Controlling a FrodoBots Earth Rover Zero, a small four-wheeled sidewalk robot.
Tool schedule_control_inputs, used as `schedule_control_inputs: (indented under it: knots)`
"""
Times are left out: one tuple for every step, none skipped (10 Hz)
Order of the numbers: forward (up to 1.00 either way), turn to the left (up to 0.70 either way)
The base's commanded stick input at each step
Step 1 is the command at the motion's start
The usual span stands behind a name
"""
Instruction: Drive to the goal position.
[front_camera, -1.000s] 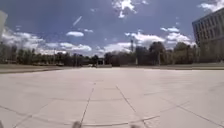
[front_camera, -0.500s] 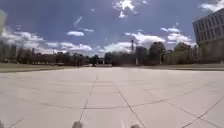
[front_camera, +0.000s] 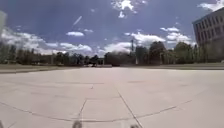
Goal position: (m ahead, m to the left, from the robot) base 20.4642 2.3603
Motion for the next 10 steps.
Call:
schedule_control_inputs:
  knots:
    - [0.70,0.00]
    - [0.70,0.00]
    - [0.70,0.00]
    - [0.70,0.00]
    - [0.70,0.00]
    - [0.70,0.00]
    - [0.70,0.00]
    - [0.70,0.00]
    - [0.70,0.00]
    - [0.70,0.00]
